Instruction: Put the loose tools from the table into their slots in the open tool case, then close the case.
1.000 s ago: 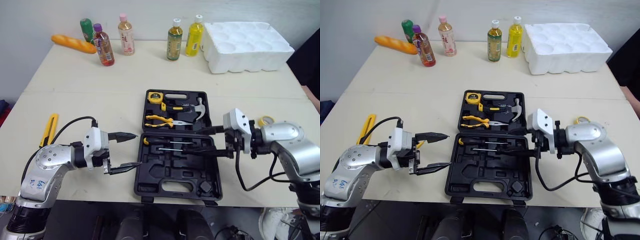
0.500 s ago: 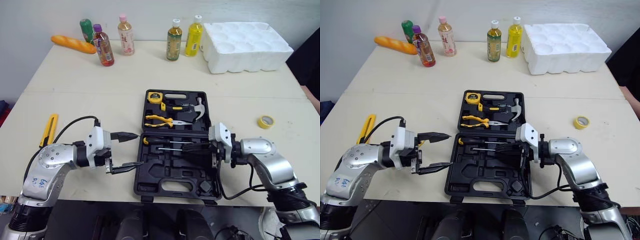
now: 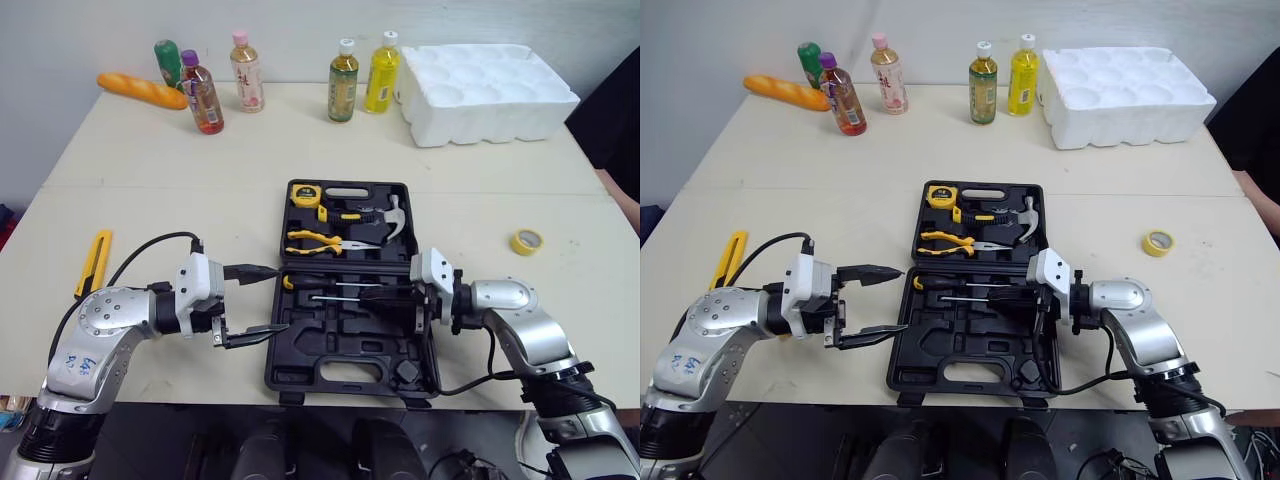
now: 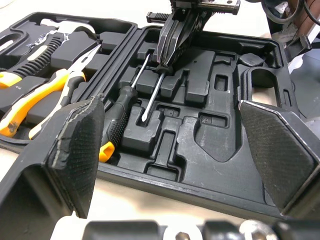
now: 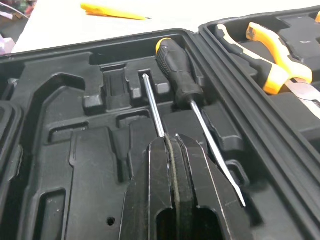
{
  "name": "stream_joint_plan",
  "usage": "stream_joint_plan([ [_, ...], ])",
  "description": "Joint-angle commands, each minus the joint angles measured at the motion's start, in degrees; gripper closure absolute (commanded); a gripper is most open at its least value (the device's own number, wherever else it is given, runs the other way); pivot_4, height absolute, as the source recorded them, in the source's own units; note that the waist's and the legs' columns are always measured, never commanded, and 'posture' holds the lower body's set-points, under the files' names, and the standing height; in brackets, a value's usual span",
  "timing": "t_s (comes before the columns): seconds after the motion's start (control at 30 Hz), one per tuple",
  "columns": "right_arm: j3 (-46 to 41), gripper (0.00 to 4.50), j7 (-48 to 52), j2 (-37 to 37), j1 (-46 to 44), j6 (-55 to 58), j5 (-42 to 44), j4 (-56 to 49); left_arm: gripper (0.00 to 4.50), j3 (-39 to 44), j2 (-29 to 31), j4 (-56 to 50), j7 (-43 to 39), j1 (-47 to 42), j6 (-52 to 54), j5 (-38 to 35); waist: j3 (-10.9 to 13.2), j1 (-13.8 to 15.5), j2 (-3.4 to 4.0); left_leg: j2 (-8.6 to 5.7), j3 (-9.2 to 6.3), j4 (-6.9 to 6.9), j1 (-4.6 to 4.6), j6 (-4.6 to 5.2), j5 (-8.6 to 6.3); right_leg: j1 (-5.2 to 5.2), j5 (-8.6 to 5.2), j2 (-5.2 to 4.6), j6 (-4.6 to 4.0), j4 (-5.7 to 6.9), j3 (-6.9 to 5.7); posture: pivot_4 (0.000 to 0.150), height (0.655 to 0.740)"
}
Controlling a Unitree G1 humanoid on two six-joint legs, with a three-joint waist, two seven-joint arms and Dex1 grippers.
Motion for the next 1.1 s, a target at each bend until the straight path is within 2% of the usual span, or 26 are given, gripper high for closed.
stream_joint_plan([
  [0.03,2.93,4.43,-1.24,-0.87,0.30,2.30,-4.17,3.13,0.00,0.61,0.97,-2.28,0.11,0.14,0.10,0.26,-0.05,-0.28,-0.08,0.00,0.01,0.00,0.03,0.00,0.00,0.01,0.01,0.00,-0.01,0.00,0.02,0.150,0.7400],
  [0.33,8.40,4.43,-4.05,-1.88,0.04,6.59,-8.83,2.67,0.00,0.76,1.18,-2.66,0.09,0.55,0.49,0.35,-0.77,-0.92,-0.81,0.13,0.03,0.00,0.20,-0.14,-0.06,0.07,-0.01,-0.12,-0.08,-0.04,0.19,0.150,0.7400],
  [0.6,7.98,4.43,-6.20,-0.09,-0.02,7.43,-7.60,0.97,0.00,0.72,1.02,-3.16,0.62,1.03,0.45,0.90,-0.85,-0.99,-0.92,0.20,0.03,-0.01,0.31,-0.27,-0.13,0.09,0.00,-0.15,-0.21,-0.05,0.21,0.150,0.7400],
  [0.8,3.75,4.43,-4.99,1.57,-0.87,4.86,-3.19,0.45,0.00,1.17,0.50,-3.06,1.50,1.06,-0.10,0.98,-0.82,-0.99,-0.86,0.21,0.05,-0.02,0.30,-0.27,-0.14,0.06,0.00,-0.16,-0.24,-0.05,0.20,0.150,0.7400],
  [0.9,-3.11,4.43,0.33,-2.12,0.62,7.49,5.99,-7.19,0.00,4.34,1.89,-3.83,1.68,4.15,1.16,-0.46,-0.68,-0.82,-0.65,0.21,0.05,-0.04,0.20,-0.26,-0.14,-0.02,0.00,-0.18,-0.24,-0.07,0.18,0.150,0.7400],
  [0.97,-6.46,4.43,0.78,-5.45,1.68,10.17,8.13,-9.30,0.00,6.86,2.93,-3.67,1.19,6.40,0.96,-0.67,-0.55,-0.78,-0.43,0.16,0.05,-0.04,0.04,-0.19,-0.17,-0.11,0.00,-0.24,-0.24,-0.03,0.15,0.150,0.7400],
  [1.0,-7.92,3.84,0.89,-7.09,2.45,10.40,8.43,-9.89,0.00,8.35,3.30,-3.42,1.18,7.43,0.91,-0.85,-0.54,-0.77,-0.42,0.14,0.05,-0.04,-0.01,-0.13,-0.18,-0.13,0.00,-0.29,-0.24,-0.04,0.10,0.150,0.7400],
  [1.07,-10.55,3.16,1.24,-11.39,4.06,14.14,9.87,-11.93,0.00,11.94,3.58,-2.87,1.59,9.31,1.52,-1.99,-0.54,-0.75,-0.42,0.12,0.05,-0.03,-0.04,-0.07,-0.21,-0.12,0.00,-0.33,-0.24,-0.12,0.03,0.150,0.7400],
  [1.1,-12.31,2.61,1.27,-13.37,5.15,14.17,9.71,-12.42,0.00,14.27,3.77,-2.20,1.64,10.41,1.72,-2.55,-0.54,-0.75,-0.42,0.11,0.05,-0.03,-0.03,-0.05,-0.22,-0.09,0.00,-0.36,-0.24,-0.31,0.00,0.150,0.7400],
])
